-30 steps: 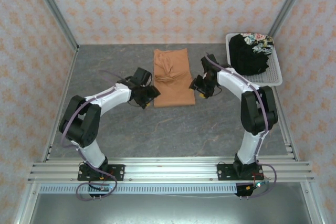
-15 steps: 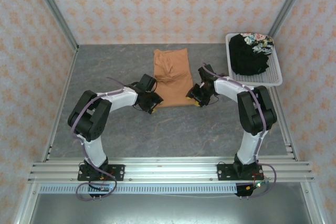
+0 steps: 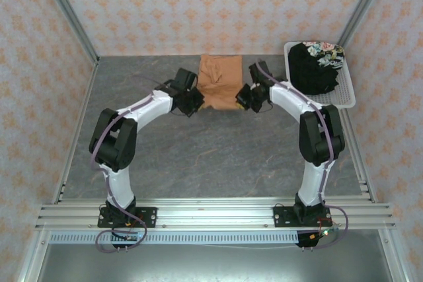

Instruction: Fold and stack the t-shirts

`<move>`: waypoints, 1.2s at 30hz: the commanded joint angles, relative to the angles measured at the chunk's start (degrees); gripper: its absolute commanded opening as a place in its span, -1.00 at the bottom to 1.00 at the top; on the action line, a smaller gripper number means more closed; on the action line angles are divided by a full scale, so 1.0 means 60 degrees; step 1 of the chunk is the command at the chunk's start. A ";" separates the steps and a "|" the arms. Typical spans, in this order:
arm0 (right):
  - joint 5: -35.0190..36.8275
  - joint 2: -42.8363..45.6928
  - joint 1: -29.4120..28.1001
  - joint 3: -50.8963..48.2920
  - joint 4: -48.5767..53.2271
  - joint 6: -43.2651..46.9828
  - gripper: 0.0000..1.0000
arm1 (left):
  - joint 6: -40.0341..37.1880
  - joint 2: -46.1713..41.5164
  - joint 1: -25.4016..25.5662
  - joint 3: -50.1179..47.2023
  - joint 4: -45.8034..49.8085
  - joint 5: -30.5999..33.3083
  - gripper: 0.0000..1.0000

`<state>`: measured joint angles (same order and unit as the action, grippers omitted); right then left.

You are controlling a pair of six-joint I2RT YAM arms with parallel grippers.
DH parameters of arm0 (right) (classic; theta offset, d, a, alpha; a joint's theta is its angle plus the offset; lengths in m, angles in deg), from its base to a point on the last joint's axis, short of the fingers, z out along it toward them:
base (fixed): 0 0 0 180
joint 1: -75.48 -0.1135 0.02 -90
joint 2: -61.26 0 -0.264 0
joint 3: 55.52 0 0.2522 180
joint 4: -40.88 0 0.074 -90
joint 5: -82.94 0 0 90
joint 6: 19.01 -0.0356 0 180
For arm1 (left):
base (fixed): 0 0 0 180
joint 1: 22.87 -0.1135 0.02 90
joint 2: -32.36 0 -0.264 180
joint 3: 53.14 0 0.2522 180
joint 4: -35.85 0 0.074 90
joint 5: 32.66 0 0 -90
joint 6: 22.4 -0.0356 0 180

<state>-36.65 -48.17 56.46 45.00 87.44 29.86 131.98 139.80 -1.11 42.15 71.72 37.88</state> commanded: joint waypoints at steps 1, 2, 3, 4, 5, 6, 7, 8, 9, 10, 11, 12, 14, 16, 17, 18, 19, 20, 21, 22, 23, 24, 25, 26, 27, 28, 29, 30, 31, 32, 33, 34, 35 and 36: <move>0.0531 0.0409 0.0105 0.0928 0.0976 0.0231 -1.00 | -0.0814 -0.0973 -0.0228 0.0868 0.0951 0.0434 -1.00; 0.0521 0.0455 0.0105 0.1018 0.1095 0.0233 -1.00 | -0.0897 -0.1034 -0.0228 0.0904 0.1076 0.0331 -1.00; 0.0464 0.0508 0.0100 0.1005 0.1163 0.0215 -1.00 | -0.0937 -0.1070 -0.0217 0.0826 0.1119 0.0171 -1.00; 0.0349 0.0574 0.0094 0.0861 0.1170 0.0182 -1.00 | -0.0937 -0.1124 -0.0174 0.0589 0.1101 -0.0013 -1.00; 0.0210 0.0673 0.0093 0.0598 0.1137 0.0102 -1.00 | -0.0972 -0.1216 -0.0121 0.0267 0.1063 -0.0137 -1.00; 0.0120 0.0787 0.0066 0.0305 0.1065 0.0060 -1.00 | -0.0999 -0.1301 -0.0073 -0.0083 0.1052 -0.0175 -1.00; 0.0023 0.0954 0.0015 -0.0140 0.0939 0.0012 -1.00 | -0.1003 -0.1423 -0.0002 -0.0567 0.0980 -0.0239 -1.00; -0.0065 0.1118 -0.0038 -0.0609 0.0833 -0.0029 -1.00 | -0.0955 -0.1551 0.0069 -0.1085 0.0847 -0.0345 -1.00; -0.0166 0.1262 -0.0072 -0.1040 0.0734 -0.0067 -1.00 | -0.0909 -0.1656 0.0145 -0.1522 0.0700 -0.0472 -1.00; -0.0295 0.1440 -0.0156 -0.1545 0.0610 -0.0075 -1.00 | -0.0885 -0.1789 0.0259 -0.2022 0.0618 -0.0545 -1.00; -0.0429 0.1627 -0.0228 -0.2068 0.0495 -0.0119 -1.00 | -0.0875 -0.1916 0.0416 -0.2471 0.0593 -0.0596 -1.00; -0.0511 0.1786 -0.0317 -0.2507 0.0413 -0.0154 -1.00 | -0.0927 -0.2020 0.0559 -0.2802 0.0652 -0.0608 -1.00; -0.0658 0.2208 -0.0598 -0.3439 0.0243 -0.0231 -1.00 | -0.0974 -0.2311 0.0824 -0.3558 0.0795 -0.0616 -1.00; -0.0777 0.2649 -0.0975 -0.4291 0.0229 -0.0289 -1.00 | -0.0855 -0.2724 0.1133 -0.4455 0.0771 -0.0694 -1.00; -0.0831 0.2834 -0.1166 -0.4633 0.0260 -0.0302 -1.00 | -0.0797 -0.2870 0.1282 -0.4783 0.0779 -0.0697 -1.00; -0.0855 0.3046 -0.1371 -0.5014 0.0342 -0.0331 -1.00 | -0.0727 -0.3035 0.1483 -0.5165 0.0780 -0.0744 -1.00; -0.0856 0.3266 -0.1568 -0.5408 0.0378 -0.0366 -1.00 | -0.0662 -0.3180 0.1684 -0.5501 0.0770 -0.0755 -1.00; -0.0869 0.3449 -0.1712 -0.5715 0.0424 -0.0403 -1.00 | -0.0579 -0.3274 0.1852 -0.5754 0.0745 -0.0770 -1.00; -0.0898 0.3669 -0.1856 -0.6093 0.0464 -0.0437 -1.00 | -0.0458 -0.3411 0.2064 -0.6041 0.0666 -0.0784 -1.00; -0.0900 0.3899 -0.1969 -0.6443 0.0524 -0.0487 -1.00 | -0.0314 -0.3544 0.2245 -0.6317 0.0603 -0.0777 -1.00; -0.0934 0.4105 -0.2037 -0.6724 0.0565 -0.0547 -1.00 | -0.0201 -0.3663 0.2402 -0.6502 0.0595 -0.0750 -1.00; -0.1003 0.4369 -0.2112 -0.7046 0.0569 -0.0618 -1.00 | -0.0085 -0.3832 0.2591 -0.6689 0.0578 -0.0704 -1.00; -0.1097 0.4612 -0.2171 -0.7303 0.0623 -0.0679 -1.00 | 0.0001 -0.4030 0.2757 -0.6826 0.0660 -0.0628 -1.00; -0.1189 0.4844 -0.2201 -0.7520 0.0698 -0.0711 -1.00 | 0.0074 -0.4211 0.2901 -0.6904 0.0761 -0.0536 -1.00; -0.1214 0.5079 -0.2219 -0.7661 0.0827 -0.0707 -1.00 | 0.0144 -0.4468 0.3071 -0.6980 0.0882 -0.0435 -1.00; -0.1211 0.5340 -0.2220 -0.7759 0.1009 -0.0691 -1.00 | 0.0195 -0.4749 0.3228 -0.7012 0.1064 -0.0314 -1.00; -0.1194 0.5574 -0.2220 -0.7791 0.1152 -0.0679 -1.00 | 0.0214 -0.4994 0.3358 -0.6988 0.1265 -0.0183 -1.00; -0.1143 0.5857 -0.2220 -0.7735 0.1378 -0.0675 -1.00 | 0.0234 -0.5326 0.3503 -0.6903 0.1512 -0.0031 -1.00; -0.1048 0.6128 -0.2220 -0.7623 0.1656 -0.0683 -1.00 | 0.0227 -0.5675 0.3619 -0.6771 0.1756 0.0132 -1.00; -0.0958 0.6333 -0.2220 -0.7497 0.1886 -0.0696 -1.00 | 0.0218 -0.5933 0.3688 -0.6637 0.1966 0.0264 -1.00; -0.0856 0.6603 -0.2226 -0.7318 0.2141 -0.0757 -1.00 | 0.0193 -0.6244 0.3751 -0.6437 0.2193 0.0391 -1.00; -0.0725 0.6837 -0.2227 -0.7122 0.2409 -0.0830 -1.00 | 0.0169 -0.6527 0.3771 -0.6225 0.2380 0.0505 -1.00; -0.0643 0.6886 -0.2220 -0.6960 0.2584 -0.0928 -1.00 | 0.0161 -0.6708 0.3778 -0.6057 0.2534 0.0589 -1.00; -0.0595 0.7177 -0.2220 -0.6742 0.2758 -0.1043 -1.00 | 0.0154 -0.6882 0.3782 -0.5861 0.2674 0.0699 -1.00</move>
<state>-44.17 -8.13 43.01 1.22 96.51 25.71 132.29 101.44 21.46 3.80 80.48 36.15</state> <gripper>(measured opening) 0.043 0.046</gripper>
